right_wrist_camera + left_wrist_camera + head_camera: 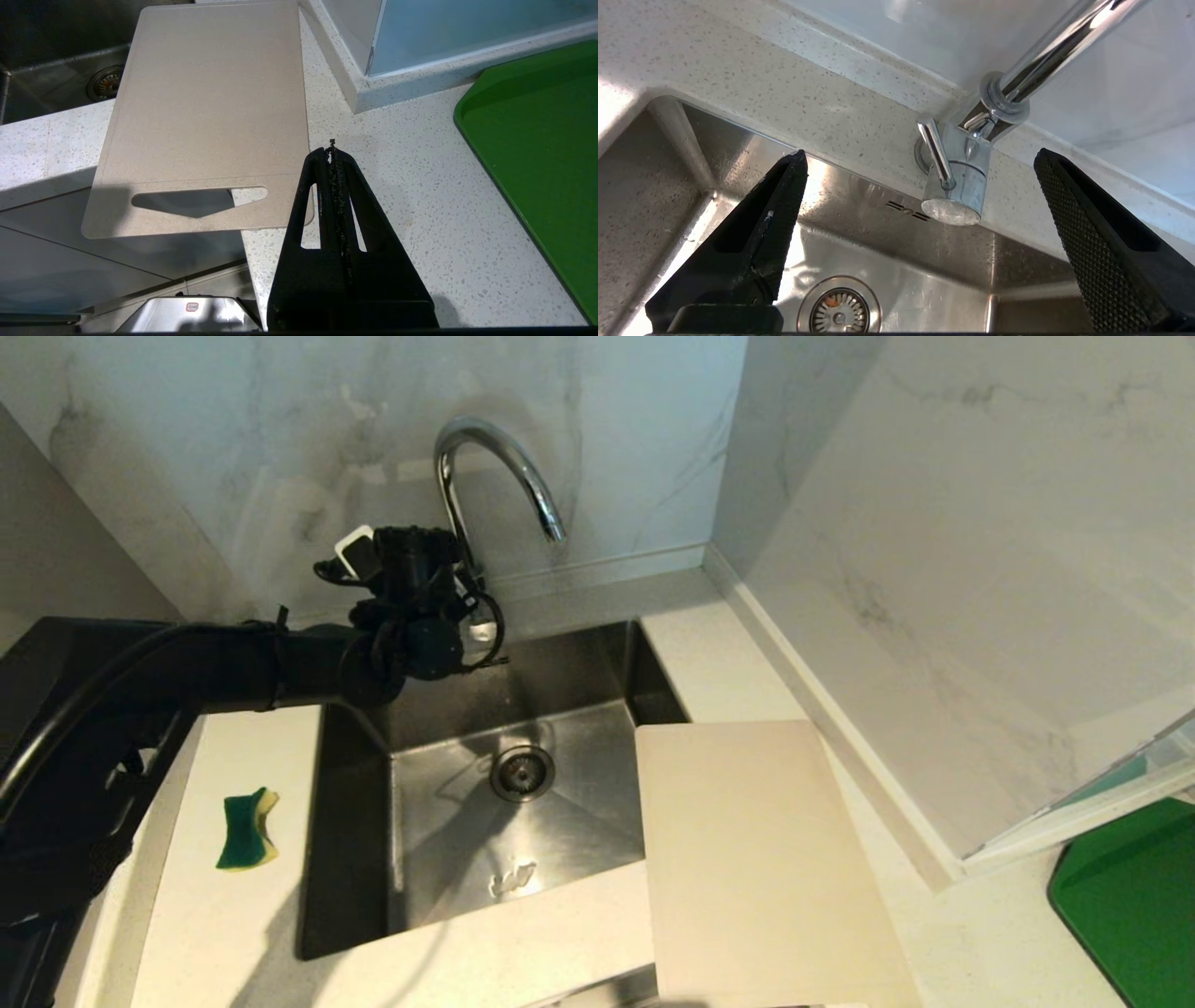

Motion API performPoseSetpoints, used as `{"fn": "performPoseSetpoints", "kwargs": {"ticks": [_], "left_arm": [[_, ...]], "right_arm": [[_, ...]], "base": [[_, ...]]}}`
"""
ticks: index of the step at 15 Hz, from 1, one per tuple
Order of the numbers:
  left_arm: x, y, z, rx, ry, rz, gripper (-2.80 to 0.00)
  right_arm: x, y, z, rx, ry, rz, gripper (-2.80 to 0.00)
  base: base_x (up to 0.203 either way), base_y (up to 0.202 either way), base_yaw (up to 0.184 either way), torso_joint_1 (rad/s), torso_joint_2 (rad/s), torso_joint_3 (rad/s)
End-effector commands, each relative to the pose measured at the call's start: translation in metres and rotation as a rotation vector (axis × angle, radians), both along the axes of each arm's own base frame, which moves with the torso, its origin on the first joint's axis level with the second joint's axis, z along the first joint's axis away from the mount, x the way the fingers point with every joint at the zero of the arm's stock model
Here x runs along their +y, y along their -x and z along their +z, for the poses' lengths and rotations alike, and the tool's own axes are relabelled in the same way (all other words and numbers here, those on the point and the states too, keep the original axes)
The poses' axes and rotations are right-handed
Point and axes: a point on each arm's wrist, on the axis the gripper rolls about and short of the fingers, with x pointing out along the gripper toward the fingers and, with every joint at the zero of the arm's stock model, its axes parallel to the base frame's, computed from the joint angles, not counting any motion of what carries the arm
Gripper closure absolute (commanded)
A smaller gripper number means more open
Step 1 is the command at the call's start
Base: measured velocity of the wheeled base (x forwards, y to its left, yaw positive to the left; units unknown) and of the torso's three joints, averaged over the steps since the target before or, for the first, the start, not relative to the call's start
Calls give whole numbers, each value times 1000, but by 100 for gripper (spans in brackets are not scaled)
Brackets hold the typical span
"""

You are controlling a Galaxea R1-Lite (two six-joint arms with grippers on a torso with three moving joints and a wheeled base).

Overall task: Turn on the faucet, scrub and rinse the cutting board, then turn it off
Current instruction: Turn on the tap

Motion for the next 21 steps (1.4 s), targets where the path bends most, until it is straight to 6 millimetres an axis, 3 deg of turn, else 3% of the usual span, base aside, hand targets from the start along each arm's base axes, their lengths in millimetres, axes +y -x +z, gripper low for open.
{"fn": "performPoseSetpoints", "kwargs": {"ticks": [1, 9, 15, 21], "left_arm": [[-1, -6, -12, 17, -6, 19, -280], [-10, -17, -40, 16, -7, 73, -280], [-2, -23, -37, -25, -26, 78, -280], [8, -36, -49, -62, -48, 110, -280]], "right_arm": [[0, 0, 0, 0, 0, 0, 0], [0, 0, 0, 0, 0, 0, 0], [0, 0, 0, 0, 0, 0, 0], [0, 0, 0, 0, 0, 0, 0]], "base": [[0, 0, 0, 0, 0, 0], [0, 0, 0, 0, 0, 0], [0, 0, 0, 0, 0, 0], [0, 0, 0, 0, 0, 0]]}}
